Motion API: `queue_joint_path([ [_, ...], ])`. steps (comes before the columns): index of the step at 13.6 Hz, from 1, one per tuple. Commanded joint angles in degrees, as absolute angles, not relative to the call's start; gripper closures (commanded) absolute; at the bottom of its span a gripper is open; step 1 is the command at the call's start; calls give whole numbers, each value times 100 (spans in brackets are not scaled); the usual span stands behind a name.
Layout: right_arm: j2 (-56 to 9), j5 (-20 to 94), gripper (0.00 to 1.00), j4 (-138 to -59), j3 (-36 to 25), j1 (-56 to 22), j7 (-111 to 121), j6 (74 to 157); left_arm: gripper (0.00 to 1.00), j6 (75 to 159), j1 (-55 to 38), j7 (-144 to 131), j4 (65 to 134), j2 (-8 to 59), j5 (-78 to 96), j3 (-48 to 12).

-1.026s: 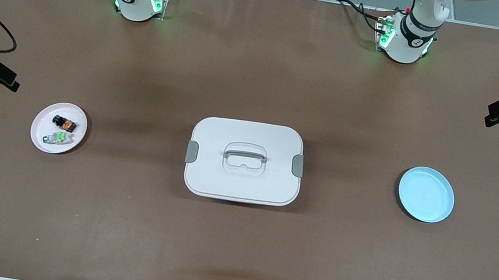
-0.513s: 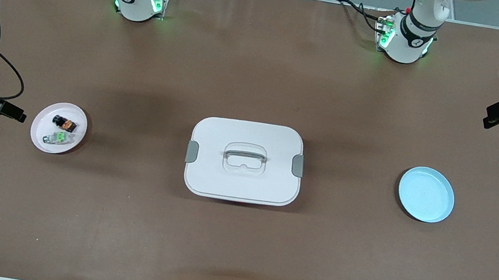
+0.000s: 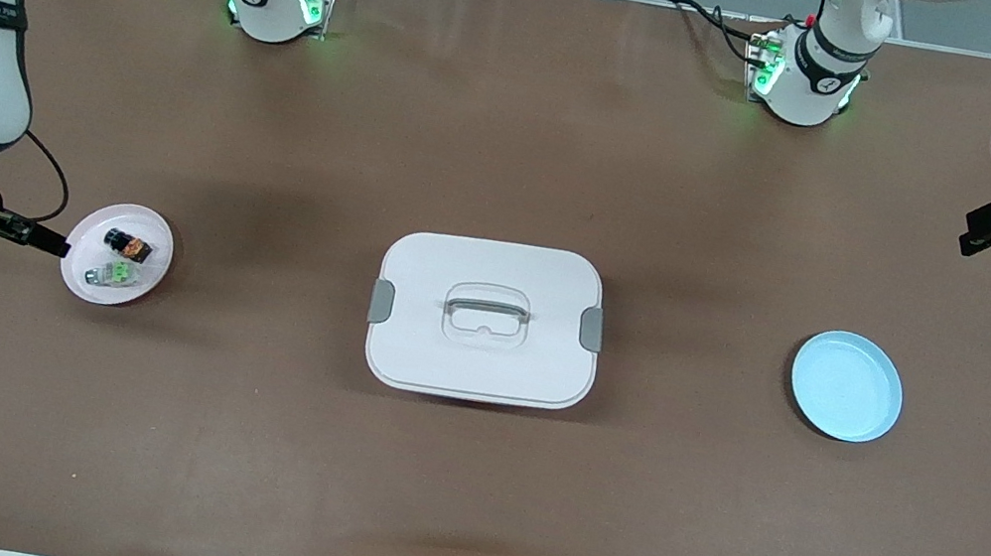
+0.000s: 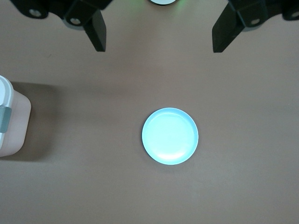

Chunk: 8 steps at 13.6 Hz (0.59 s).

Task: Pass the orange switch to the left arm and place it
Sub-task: 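Reach the right gripper down over the orange switch on the white plate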

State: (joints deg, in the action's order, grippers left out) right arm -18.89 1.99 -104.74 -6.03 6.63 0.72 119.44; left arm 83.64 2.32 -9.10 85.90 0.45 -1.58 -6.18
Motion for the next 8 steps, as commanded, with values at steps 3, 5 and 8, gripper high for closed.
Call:
queue_joint_path([
  [3, -1846, 272, 0, -11187, -562, 677, 18, 12663, 0, 8279, 237, -923, 8508, 79, -184, -624],
  [5, -1977, 272, 0, -11390, -562, 659, 18, 13024, 0, 8279, 237, -905, 8508, 79, -176, -624],
  [8, -2153, 272, 0, -11557, -554, 642, 9, 13148, 0, 8279, 228, -932, 8499, 79, -185, -633],
])
